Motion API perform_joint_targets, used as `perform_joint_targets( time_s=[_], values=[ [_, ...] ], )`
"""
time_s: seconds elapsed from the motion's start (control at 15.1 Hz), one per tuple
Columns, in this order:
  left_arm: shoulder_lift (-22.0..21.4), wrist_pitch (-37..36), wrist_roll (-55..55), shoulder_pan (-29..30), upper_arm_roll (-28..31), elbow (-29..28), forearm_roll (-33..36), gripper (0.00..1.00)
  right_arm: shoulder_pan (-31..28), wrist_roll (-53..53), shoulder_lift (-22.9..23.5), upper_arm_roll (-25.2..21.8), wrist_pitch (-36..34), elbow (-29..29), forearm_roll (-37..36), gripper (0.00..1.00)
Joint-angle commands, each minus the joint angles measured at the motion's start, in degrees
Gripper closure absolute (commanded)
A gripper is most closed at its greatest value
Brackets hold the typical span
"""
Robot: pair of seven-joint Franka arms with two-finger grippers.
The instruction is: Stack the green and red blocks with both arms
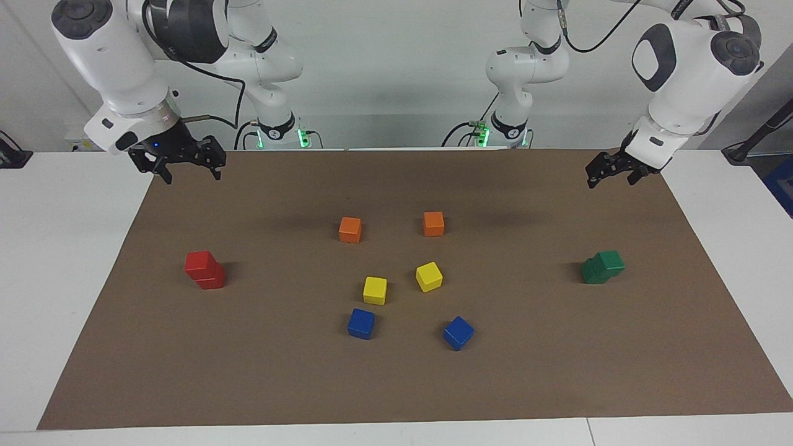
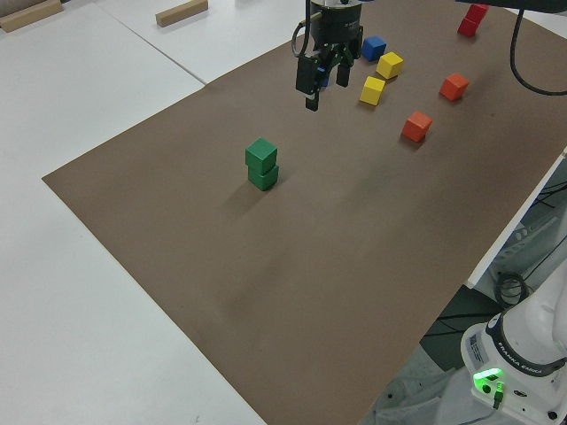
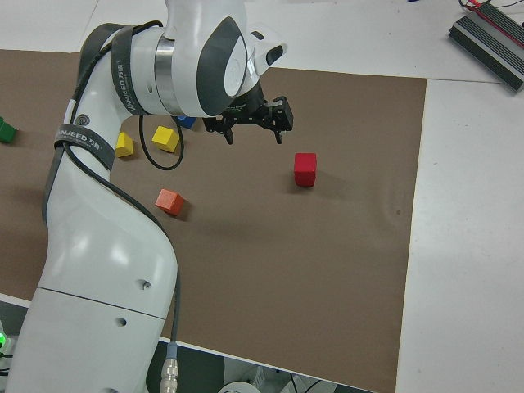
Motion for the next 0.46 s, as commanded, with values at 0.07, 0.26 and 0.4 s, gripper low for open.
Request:
perform_joint_targets(
  time_s=[0.07, 0.26, 0.4],
  values=[
    [0.1, 0.2, -0.4, -1.0, 0.7, 0.1, -0.7, 0.0, 0.2, 0.8, 0.0, -0.3, 0.7, 0.1, 0.8, 0.0],
    [0.2, 0.4, -0.6, -1.0, 0.6, 0.2, -0.7, 0.0, 0.2, 0.8, 0.0, -0.3, 0.7, 0.1, 0.8, 0.0],
    [0.2, 0.4, -0.6, -1.0, 0.5, 0.2, -0.7, 0.0, 0.2, 0.8, 0.0, -0.3, 0.7, 0.1, 0.8, 0.0]
  ],
)
